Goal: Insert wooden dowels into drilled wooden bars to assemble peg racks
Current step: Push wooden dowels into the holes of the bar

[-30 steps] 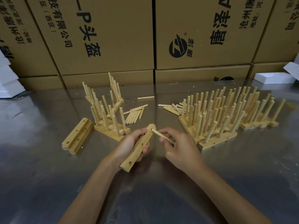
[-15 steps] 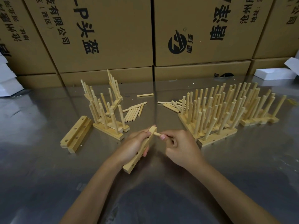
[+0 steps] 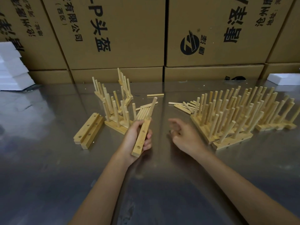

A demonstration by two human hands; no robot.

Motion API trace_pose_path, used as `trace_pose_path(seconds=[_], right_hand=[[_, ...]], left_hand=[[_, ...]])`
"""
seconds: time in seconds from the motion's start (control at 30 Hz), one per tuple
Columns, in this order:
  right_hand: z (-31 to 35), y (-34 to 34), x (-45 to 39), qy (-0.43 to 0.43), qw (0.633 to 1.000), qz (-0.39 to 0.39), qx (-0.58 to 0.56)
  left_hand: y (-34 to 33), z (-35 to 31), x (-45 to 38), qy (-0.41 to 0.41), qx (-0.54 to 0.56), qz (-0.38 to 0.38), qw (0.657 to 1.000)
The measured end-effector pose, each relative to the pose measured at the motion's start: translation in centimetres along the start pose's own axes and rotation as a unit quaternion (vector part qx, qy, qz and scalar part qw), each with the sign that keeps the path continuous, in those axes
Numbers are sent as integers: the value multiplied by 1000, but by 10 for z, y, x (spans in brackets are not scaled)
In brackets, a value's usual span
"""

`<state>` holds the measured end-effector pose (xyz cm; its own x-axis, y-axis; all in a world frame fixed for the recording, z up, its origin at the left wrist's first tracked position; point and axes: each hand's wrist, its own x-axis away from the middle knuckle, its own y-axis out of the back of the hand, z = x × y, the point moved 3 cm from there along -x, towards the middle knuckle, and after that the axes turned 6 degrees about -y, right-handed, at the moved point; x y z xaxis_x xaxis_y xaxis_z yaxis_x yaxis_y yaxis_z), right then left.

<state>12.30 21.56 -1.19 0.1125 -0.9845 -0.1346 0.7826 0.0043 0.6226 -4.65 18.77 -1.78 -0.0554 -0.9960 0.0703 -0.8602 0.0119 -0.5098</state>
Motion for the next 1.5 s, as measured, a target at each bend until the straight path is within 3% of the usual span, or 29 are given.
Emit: trace_pose_path(seconds=[0.13, 0.23, 0.37, 0.53, 0.93, 1.0, 1.1, 1.2, 1.37, 1.5], right_hand=[[22, -33, -55, 55, 982, 49, 176], [34, -49, -88, 52, 974, 58, 212], [35, -50, -100, 66, 974, 14, 218], [23, -36, -78, 121, 970, 6, 213], [7, 18, 39, 103, 962, 21, 250], [3, 27, 51, 94, 978, -9, 186], [4, 38, 61, 47, 997, -42, -43], [13, 40, 66, 26, 962, -30, -271], [29, 34, 72, 32, 934, -63, -349], [36, 24, 74, 68, 929, -44, -361]], left_hand=[[0, -1, 1, 7, 4, 21, 1000], [2, -1, -2, 11, 13, 23, 1000], [6, -2, -4, 10, 28, 18, 999], [5, -3, -5, 11, 26, 13, 1000], [2, -5, 2, 2, -11, 0, 1000], [-1, -4, 3, 1, -34, -11, 999], [-8, -1, 4, 10, -81, -34, 996], [-15, 3, 8, 24, -132, -49, 990], [-18, 9, 8, 8, -227, -75, 971], [-22, 12, 6, 6, -248, -77, 966]])
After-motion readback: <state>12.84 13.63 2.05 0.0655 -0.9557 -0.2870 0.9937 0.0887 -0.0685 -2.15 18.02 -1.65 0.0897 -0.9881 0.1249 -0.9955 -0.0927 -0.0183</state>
